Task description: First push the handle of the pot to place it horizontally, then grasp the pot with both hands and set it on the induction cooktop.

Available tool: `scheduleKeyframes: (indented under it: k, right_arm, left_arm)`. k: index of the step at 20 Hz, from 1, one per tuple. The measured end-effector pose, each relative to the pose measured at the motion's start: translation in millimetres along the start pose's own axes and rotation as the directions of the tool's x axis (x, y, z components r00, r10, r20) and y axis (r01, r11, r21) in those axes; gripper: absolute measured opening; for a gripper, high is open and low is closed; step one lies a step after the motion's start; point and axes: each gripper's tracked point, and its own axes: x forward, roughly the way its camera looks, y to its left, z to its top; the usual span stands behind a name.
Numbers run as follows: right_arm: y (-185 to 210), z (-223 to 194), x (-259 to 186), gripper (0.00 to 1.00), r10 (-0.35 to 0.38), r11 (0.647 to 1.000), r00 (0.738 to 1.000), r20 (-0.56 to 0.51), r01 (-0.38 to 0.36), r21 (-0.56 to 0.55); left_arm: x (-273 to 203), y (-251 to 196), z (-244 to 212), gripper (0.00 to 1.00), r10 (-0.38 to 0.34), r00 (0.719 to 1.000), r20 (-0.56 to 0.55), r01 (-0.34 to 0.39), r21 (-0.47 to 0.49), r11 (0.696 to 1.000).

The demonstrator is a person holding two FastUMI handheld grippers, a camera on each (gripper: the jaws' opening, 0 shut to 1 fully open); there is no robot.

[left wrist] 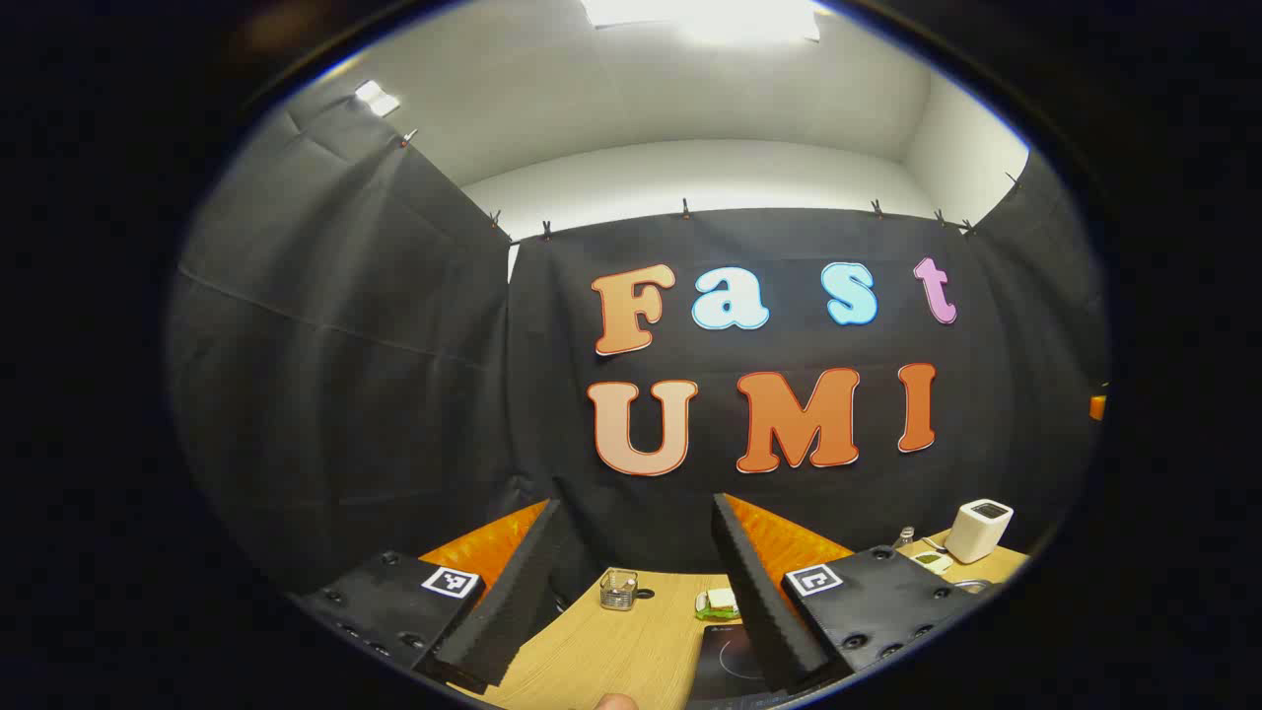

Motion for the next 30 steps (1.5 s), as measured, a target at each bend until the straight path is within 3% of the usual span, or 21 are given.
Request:
scheduleKeyframes:
  k: [2, 6, 7, 8, 21, 25, 30]
  right_arm:
    - [-0.5, 1.9, -1.1, 0.96, 0.000, 1.000, 1.000, 0.004, 0.000, 0.002]
    - [0.2, 0.5, -0.5, 0.96, 0.006, 1.000, 1.000, -0.001, -0.006, 0.004]
    - [0.1, -0.7, 0.3, 1.00, 0.004, 1.000, 1.000, -0.002, -0.004, 0.003]
    - [0.2, -0.6, 0.5, 0.96, 0.006, 1.000, 1.000, -0.003, -0.006, 0.002]
    - [-0.3, -9.8, 1.2, 0.93, 0.013, 1.000, 1.000, -0.022, -0.013, 0.005]
    - [3.2, -16.2, 0.3, 0.84, 0.033, 0.999, 0.999, -0.036, -0.033, 0.004]
    - [8.6, -20.4, -2.5, 0.61, 0.057, 0.998, 0.997, -0.042, -0.057, -0.004]
  left_arm:
    - [1.0, 0.0, -0.7, 0.97, -0.001, 1.000, -0.001, 0.001, -0.004, 1.000]
    - [0.8, -1.3, -0.3, 0.97, -0.003, 1.000, -0.002, 0.003, -0.005, 1.000]
    - [-0.4, -1.8, -0.2, 0.97, -0.004, 1.000, 0.000, 0.004, -0.005, 1.000]
    - [-0.3, -2.4, 1.1, 0.97, -0.005, 1.000, 0.001, 0.005, -0.004, 1.000]
    - [-0.8, -6.2, -1.8, 0.97, -0.018, 1.000, -0.008, 0.018, -0.015, 1.000]
    - [-0.7, -7.9, -3.1, 0.98, -0.023, 1.000, -0.010, 0.023, -0.023, 0.999]
    - [-1.2, -6.7, -1.5, 0.97, -0.018, 1.000, -0.005, 0.018, -0.023, 1.000]
